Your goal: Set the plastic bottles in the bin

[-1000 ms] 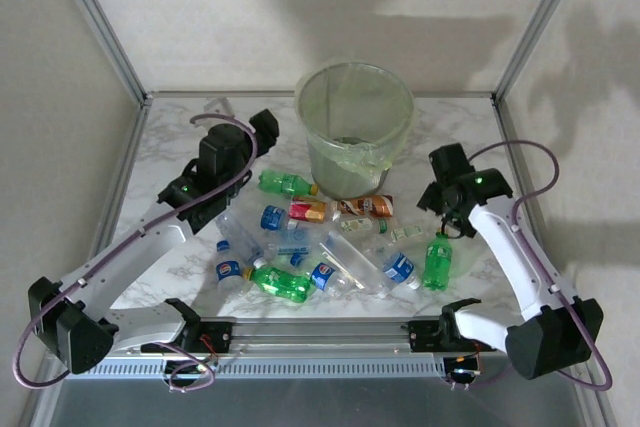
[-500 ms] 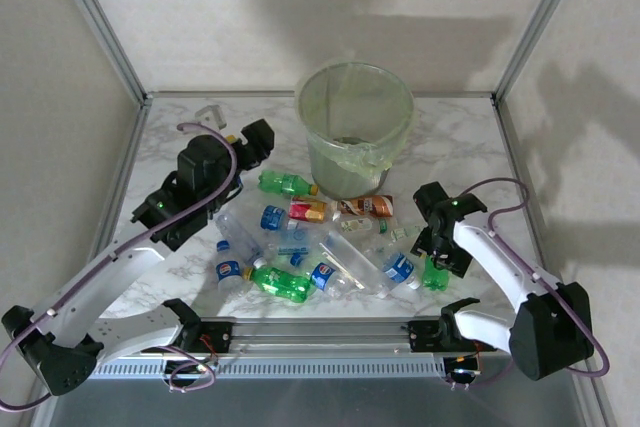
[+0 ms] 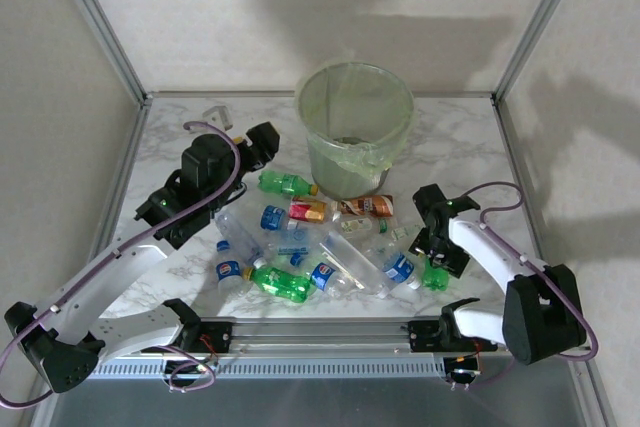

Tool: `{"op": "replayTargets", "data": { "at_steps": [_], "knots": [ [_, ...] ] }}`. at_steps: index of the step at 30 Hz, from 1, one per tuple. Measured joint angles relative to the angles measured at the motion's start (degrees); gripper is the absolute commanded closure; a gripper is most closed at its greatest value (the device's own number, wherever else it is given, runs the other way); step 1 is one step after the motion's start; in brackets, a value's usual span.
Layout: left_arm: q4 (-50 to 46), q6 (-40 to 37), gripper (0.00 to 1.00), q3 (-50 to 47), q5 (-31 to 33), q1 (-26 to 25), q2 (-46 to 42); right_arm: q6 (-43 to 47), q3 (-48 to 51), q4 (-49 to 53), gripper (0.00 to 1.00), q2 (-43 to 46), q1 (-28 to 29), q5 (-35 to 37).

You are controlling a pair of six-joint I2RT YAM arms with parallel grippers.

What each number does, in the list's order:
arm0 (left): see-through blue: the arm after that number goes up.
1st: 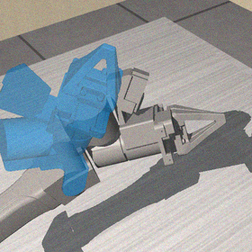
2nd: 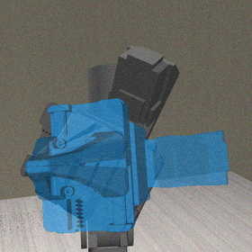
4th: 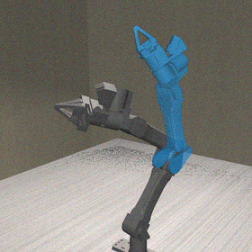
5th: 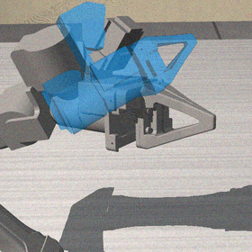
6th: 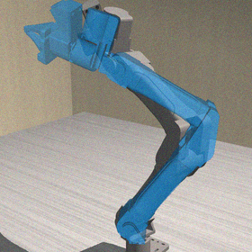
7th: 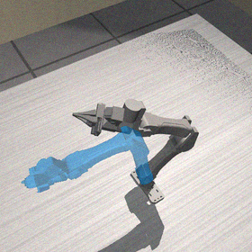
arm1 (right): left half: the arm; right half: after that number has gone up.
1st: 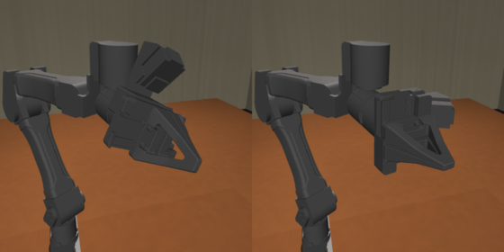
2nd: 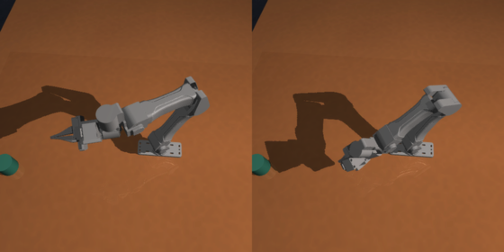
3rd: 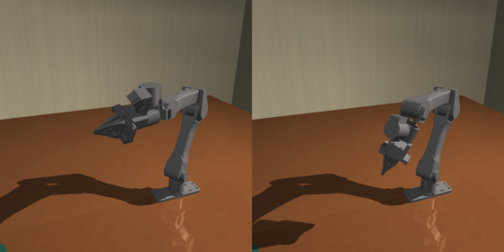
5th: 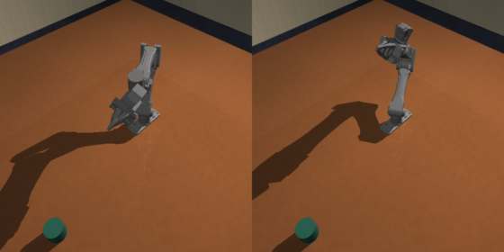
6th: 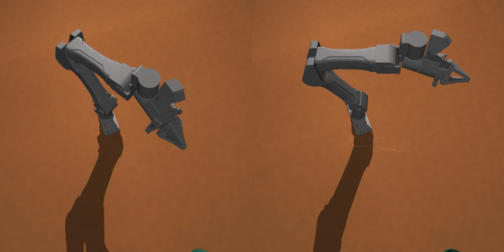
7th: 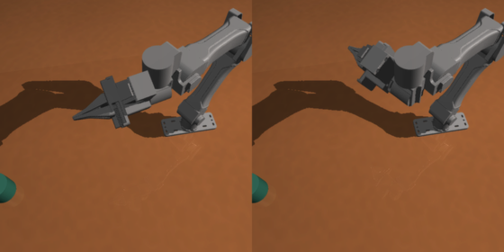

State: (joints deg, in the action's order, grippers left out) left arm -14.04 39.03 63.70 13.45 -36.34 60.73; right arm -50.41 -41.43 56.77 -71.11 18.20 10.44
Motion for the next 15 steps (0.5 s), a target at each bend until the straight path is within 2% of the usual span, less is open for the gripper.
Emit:
{"op": "replayTargets", "data": {
  "at_steps": [10,15],
  "knots": [
    [-0.98,0.02,0.2,0.0,0.07,0.0,-1.64,5.25,-0.22,-2.43,0.22,-6.08,-5.05,-0.09],
    [-1.03,0.02,0.2,0.0,0.07,0.0,-1.77,6.8,-0.26,-3.63,0.31,-7.76,-5.77,-0.15]
  ]
}}
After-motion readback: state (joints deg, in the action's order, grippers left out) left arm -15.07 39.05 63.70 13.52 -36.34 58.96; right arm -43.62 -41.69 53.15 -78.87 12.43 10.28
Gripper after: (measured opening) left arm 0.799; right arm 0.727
